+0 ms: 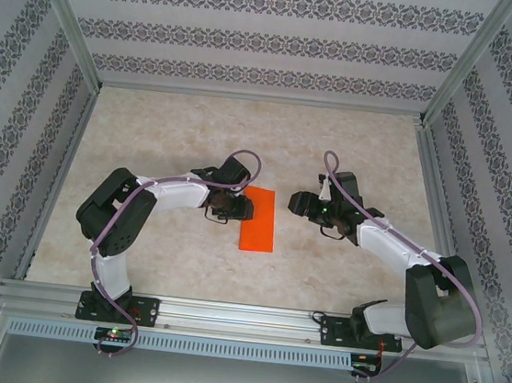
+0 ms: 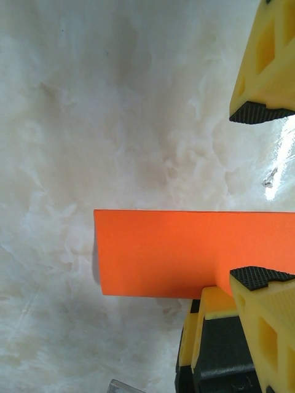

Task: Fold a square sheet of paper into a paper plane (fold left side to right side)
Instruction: First fold in half a square sheet of paper at the center of the table.

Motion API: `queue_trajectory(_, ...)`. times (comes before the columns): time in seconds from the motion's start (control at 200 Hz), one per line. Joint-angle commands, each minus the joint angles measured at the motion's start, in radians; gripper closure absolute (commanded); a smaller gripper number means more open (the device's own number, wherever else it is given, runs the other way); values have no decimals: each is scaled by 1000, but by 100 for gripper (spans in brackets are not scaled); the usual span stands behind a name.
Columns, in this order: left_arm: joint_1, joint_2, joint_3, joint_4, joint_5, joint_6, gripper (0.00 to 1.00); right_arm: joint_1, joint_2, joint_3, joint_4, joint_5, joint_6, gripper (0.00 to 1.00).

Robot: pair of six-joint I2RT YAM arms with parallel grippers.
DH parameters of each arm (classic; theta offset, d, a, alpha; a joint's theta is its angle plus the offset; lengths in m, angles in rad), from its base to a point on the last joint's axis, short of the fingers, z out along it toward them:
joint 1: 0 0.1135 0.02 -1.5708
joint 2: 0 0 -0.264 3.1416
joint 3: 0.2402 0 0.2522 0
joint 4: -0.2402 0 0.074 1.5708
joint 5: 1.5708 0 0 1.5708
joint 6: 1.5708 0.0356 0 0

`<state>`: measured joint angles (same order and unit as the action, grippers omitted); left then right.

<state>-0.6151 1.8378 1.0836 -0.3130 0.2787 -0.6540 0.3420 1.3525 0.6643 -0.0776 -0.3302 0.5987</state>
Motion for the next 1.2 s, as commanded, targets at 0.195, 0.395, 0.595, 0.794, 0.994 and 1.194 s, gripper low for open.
queue_trajectory(0.195, -18, 49, 1, -50, -33, 25, 58, -10, -13, -9, 11, -15, 0, 34)
queue_trajectory(0.395, -20, 56, 8, -49, -30, 24, 57, -10, -13, -12, 10, -15, -2, 34)
queue_trajectory(0.595, -26, 72, 22, -55, -27, 23, 55, -11, -18, -12, 6, -16, -1, 34)
queue_trajectory(0.794, -31, 80, 32, -61, -33, 23, 55, -10, -29, -11, -5, -15, -4, 34)
queue_trajectory(0.994, -32, 80, 34, -67, -39, 27, 55, -10, -32, -12, -7, -25, -7, 34)
queue_trajectory(1.194, -34, 80, 36, -72, -42, 27, 56, -11, -11, -8, 6, -58, -5, 37)
